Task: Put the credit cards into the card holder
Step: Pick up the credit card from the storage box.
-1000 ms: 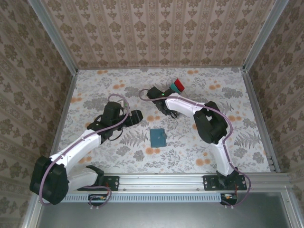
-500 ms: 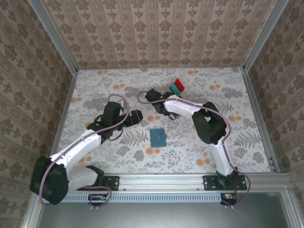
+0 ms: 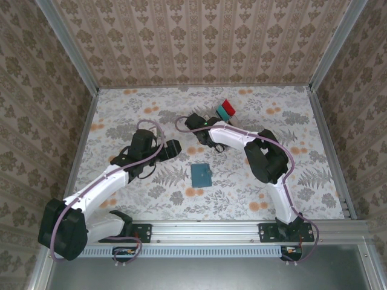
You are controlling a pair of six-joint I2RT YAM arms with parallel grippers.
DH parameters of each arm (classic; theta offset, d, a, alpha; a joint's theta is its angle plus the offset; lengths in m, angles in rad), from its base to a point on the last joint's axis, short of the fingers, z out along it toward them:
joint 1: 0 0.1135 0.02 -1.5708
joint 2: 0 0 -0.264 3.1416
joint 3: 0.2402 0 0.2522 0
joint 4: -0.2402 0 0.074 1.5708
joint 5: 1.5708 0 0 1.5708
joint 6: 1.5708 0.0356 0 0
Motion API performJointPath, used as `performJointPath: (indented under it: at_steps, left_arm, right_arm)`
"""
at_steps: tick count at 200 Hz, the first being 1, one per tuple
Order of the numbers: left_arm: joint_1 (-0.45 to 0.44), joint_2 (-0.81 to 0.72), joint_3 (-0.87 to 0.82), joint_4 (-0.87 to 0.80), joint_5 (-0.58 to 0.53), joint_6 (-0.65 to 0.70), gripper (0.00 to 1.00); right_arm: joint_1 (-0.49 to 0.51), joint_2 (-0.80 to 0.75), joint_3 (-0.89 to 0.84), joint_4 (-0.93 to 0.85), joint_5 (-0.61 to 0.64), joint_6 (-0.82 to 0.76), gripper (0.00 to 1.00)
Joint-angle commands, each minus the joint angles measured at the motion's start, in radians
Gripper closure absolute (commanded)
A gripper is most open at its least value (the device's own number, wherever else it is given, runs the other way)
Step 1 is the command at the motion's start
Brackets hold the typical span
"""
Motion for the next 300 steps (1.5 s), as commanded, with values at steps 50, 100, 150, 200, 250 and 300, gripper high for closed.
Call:
performJointPath:
  at_steps: [50, 100, 150, 200, 250, 300]
  left_arm:
    - [0.007, -0.018, -0.017, 0.004, 0.003, -0.017, 0.14]
    - [0.007, -0.018, -0.016, 0.005, 0.007, -0.017, 0.14]
    - [0.007, -0.017, -0.018, 0.010, 0.009, -0.019, 0.15]
    - [0.008, -0.015, -0.017, 0.014, 0.012, -0.022, 0.14]
    - [0.008, -0.015, -0.018, 0.015, 0.014, -0.023, 0.14]
    - [0.008, -0.015, -0.020, 0.017, 0.015, -0.023, 0.14]
  right_arm:
    - [-0.004, -0.035, -0.017, -0.002, 0.053, -0.011, 0.80]
    - [-0.005, -0.044, -0.022, 0.002, 0.055, -0.011, 0.83]
    - [-0.006, -0.056, -0.034, 0.008, 0.056, -0.013, 0.84]
    - [-0.009, -0.062, -0.040, 0.010, 0.057, -0.016, 0.84]
    - [-0.012, -0.068, -0.043, 0.012, 0.058, -0.017, 0.86]
    - [-0.012, -0.078, -0.027, -0.010, 0.026, -0.009, 0.88]
